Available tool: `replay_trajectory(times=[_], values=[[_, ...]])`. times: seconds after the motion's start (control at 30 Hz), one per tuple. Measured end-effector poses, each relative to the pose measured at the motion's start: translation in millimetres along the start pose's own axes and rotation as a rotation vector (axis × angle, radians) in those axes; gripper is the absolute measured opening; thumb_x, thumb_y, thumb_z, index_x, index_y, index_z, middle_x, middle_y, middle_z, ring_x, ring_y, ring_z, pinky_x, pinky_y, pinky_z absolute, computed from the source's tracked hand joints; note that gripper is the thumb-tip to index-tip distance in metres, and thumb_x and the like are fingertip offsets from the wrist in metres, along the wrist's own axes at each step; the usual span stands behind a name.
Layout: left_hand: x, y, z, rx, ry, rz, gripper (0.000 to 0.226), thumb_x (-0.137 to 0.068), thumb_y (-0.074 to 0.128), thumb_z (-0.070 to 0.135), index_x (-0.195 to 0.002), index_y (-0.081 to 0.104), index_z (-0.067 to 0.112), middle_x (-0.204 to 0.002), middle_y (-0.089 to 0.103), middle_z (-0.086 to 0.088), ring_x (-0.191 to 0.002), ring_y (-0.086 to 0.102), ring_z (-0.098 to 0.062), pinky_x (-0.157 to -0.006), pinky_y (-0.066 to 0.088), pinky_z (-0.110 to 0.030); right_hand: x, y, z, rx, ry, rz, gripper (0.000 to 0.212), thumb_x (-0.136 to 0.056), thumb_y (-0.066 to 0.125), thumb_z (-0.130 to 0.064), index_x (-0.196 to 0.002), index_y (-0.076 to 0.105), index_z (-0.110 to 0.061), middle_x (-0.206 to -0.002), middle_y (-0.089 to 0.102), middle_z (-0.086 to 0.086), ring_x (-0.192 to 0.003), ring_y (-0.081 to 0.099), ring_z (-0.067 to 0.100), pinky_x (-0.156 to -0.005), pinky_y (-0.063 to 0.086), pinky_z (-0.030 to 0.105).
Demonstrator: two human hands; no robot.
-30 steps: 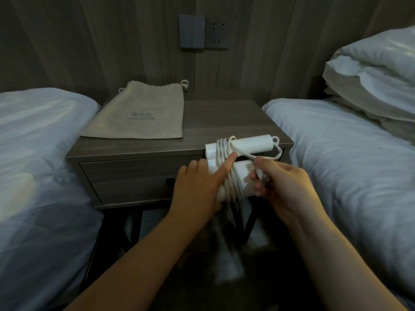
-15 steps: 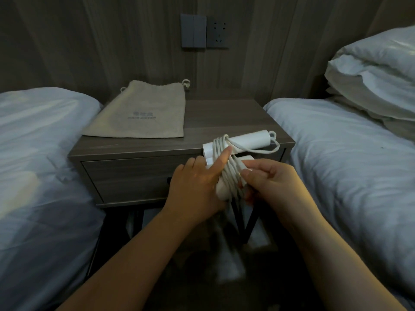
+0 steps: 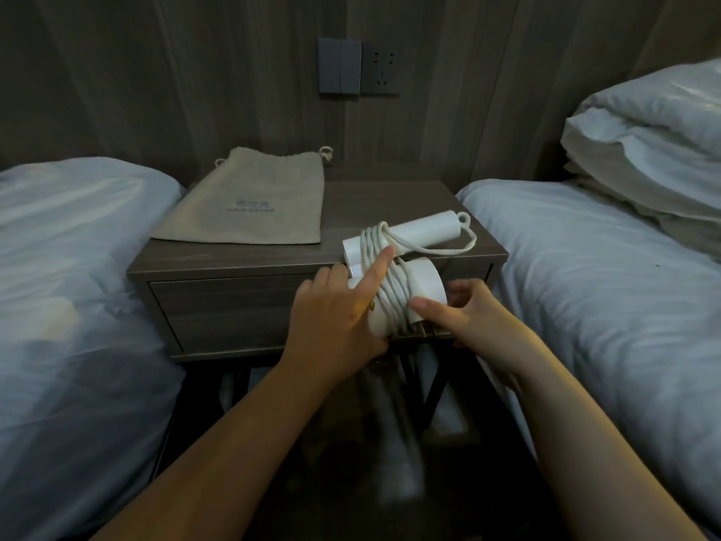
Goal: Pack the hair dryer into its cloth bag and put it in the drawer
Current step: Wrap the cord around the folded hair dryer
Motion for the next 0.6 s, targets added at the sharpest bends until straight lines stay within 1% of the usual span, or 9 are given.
replay_trajectory(times=[0.07,0.13,0.17,0.23,0.27,0.33,0.43,0.53,0.6], values=[[1,-2,5,0.023,0.021,0.016,0.103,-0.055,0.075,0.051,-0.143,0.027,0.026,-0.088,0.06,-0.013,-0.076,0.057,-0.026,-0.063,0.047,-0.034,-4,15,4,-0.276,-0.001,-0.204,0.1,-0.059,0.078,-0.05,-0.143,0.029,-0.022,-0.13,0.056,0.006,-0.111,0.061,0.021,-0.099,0.047,0.041],[1,-6,10,0.029,0.048,0.046,0.1,-0.057,0.073,0.052,-0.142,0.029,0.026,-0.089,0.06,-0.012,-0.077,0.057,-0.025,-0.064,0.047,-0.034,-5,25,3,-0.51,-0.018,-0.347,0.096,-0.059,0.078,-0.039,-0.142,0.032,-0.02,-0.132,0.057,0.012,-0.115,0.061,0.027,-0.102,0.046,0.045],[1,-8,11,0.031,0.058,0.063,0.098,-0.057,0.072,0.052,-0.142,0.03,0.026,-0.088,0.06,-0.011,-0.077,0.057,-0.025,-0.064,0.047,-0.034,-5,27,0,-0.559,-0.043,-0.376,0.09,-0.062,0.077,-0.033,-0.14,0.035,-0.017,-0.131,0.058,0.014,-0.115,0.061,0.029,-0.101,0.046,0.046],[2,-12,13,0.032,0.075,0.091,0.094,-0.059,0.069,0.051,-0.142,0.032,0.025,-0.085,0.061,-0.011,-0.075,0.057,-0.025,-0.064,0.047,-0.034,-6,26,-5,-0.607,-0.091,-0.382,0.082,-0.066,0.076,-0.024,-0.138,0.038,-0.012,-0.13,0.058,0.018,-0.116,0.06,0.032,-0.1,0.046,0.049],[2,-15,15,0.023,0.087,0.113,0.092,-0.06,0.068,0.05,-0.141,0.034,0.024,-0.083,0.061,-0.01,-0.073,0.057,-0.026,-0.064,0.047,-0.034,-6,24,-6,-0.619,-0.096,-0.382,0.085,-0.064,0.077,-0.023,-0.139,0.037,-0.012,-0.131,0.057,0.019,-0.117,0.059,0.033,-0.1,0.046,0.051],[3,-23,21,-0.008,0.13,0.173,0.086,-0.062,0.066,0.047,-0.139,0.04,0.023,-0.08,0.06,-0.01,-0.069,0.056,-0.026,-0.064,0.045,-0.034,-4,22,-9,-0.577,-0.095,-0.379,0.091,-0.059,0.078,-0.023,-0.138,0.037,-0.012,-0.13,0.057,0.019,-0.116,0.059,0.034,-0.101,0.045,0.053],[2,-31,28,-0.034,0.208,0.194,0.082,-0.062,0.07,0.042,-0.138,0.045,0.023,-0.078,0.057,-0.01,-0.068,0.054,-0.027,-0.062,0.042,-0.034,1,18,-17,-0.479,-0.133,-0.364,0.085,-0.054,0.076,-0.021,-0.132,0.045,-0.009,-0.124,0.062,0.019,-0.113,0.061,0.034,-0.099,0.047,0.05],[-3,-34,25,0.005,0.178,0.116,0.093,-0.058,0.076,0.043,-0.14,0.038,0.024,-0.079,0.058,-0.011,-0.069,0.056,-0.028,-0.063,0.044,-0.034,2,16,-22,-0.519,-0.111,-0.348,0.097,-0.054,0.082,-0.023,-0.137,0.035,-0.012,-0.126,0.061,0.016,-0.111,0.063,0.032,-0.095,0.05,0.051],[-7,-36,21,0.016,0.14,0.047,0.102,-0.056,0.078,0.044,-0.142,0.027,0.027,-0.084,0.06,-0.012,-0.074,0.057,-0.029,-0.066,0.045,-0.036,2,11,-30,-0.525,-0.124,-0.323,0.086,-0.059,0.077,-0.018,-0.134,0.034,-0.018,-0.121,0.061,0.011,-0.108,0.063,0.028,-0.09,0.052,0.047]])
Point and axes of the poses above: each hand's wrist, its own x-axis away from the middle knuckle, its own y-axis out of the palm, z = x × y, the point moved 8 cm from there along -x, towards the middle knuckle
